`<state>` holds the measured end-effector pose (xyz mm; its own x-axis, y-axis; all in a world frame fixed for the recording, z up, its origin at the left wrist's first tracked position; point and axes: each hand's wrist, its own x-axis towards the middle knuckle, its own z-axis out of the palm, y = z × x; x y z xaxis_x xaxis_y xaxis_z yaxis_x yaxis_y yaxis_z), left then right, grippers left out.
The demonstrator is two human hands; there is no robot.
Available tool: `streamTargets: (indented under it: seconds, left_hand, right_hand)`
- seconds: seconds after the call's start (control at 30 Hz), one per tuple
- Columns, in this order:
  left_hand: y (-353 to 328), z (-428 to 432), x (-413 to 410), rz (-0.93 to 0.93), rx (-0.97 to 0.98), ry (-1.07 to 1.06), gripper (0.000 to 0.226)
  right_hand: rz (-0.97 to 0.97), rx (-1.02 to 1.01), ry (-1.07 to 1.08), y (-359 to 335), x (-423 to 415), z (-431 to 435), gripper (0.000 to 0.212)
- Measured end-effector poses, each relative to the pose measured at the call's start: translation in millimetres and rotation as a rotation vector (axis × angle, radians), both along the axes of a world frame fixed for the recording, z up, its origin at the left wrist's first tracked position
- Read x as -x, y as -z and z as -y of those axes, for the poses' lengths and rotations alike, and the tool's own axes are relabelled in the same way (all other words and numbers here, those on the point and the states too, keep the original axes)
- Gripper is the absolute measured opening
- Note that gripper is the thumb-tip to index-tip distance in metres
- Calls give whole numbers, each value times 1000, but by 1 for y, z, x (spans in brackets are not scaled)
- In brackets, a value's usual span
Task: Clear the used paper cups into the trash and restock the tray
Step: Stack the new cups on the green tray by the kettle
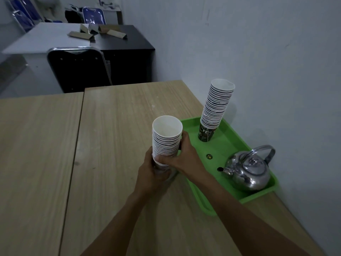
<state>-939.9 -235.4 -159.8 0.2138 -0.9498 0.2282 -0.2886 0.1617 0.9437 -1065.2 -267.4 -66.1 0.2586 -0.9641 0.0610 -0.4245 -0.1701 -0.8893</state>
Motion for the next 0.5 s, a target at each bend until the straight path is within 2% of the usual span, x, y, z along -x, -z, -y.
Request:
streamTargets:
  seconds: [0.1, 0.17, 0.3, 0.5]
  left_hand:
    - [2, -2, 0, 51, -63, -12, 67]
    - [6, -1, -2, 89, -83, -20, 65]
    - [17, 4, -7, 148, -66, -25, 51]
    - [23, 8, -12, 176, -102, -29, 54]
  right_hand:
    - [-19, 1, 18, 8, -5, 1, 91]
    - [-23, -7, 36, 12, -8, 1, 93]
    - [-26, -27, 62, 22, -10, -1, 91]
    - [-88, -37, 109, 27, -15, 0, 83]
